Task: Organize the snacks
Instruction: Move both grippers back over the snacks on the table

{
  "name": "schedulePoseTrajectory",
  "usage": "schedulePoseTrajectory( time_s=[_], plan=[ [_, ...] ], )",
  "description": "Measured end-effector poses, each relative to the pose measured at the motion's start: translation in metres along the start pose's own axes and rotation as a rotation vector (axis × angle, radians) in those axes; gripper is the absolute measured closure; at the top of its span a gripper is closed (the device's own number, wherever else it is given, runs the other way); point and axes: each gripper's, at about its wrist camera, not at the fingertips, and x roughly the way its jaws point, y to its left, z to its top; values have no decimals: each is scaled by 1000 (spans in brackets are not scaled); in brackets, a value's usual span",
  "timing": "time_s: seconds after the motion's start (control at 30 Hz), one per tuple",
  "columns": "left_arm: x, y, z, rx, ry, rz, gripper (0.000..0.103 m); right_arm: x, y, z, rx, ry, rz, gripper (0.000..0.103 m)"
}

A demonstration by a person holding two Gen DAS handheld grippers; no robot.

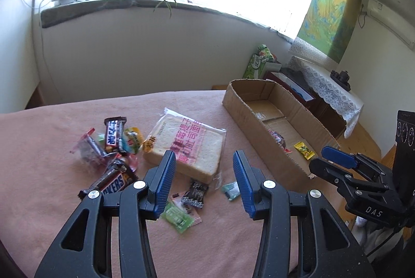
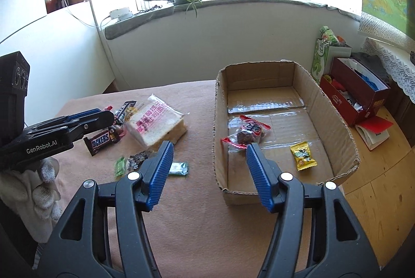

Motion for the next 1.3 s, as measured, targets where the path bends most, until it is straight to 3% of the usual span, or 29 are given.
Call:
schedulePoseTrajectory(
  time_s=[0.23,0.5,0.8,1.13,1.3],
  plan=[
    [-12,33,-24,-69,27,43,58,20,37,-15,-59,68,84,42],
    [1,42,-48,-83,95,45,58,54,59,-30,-60,159,148,42],
    [10,46,-59,-98,146,18,58,83,60,-35,-15,232,87,43],
    [15,46,-60,-86,155,-10,58,106,51,-27,106,242,9,45],
    [18,48,-59,-83,172,-34,58,119,54,-24,103,245,-38,52]
  ],
)
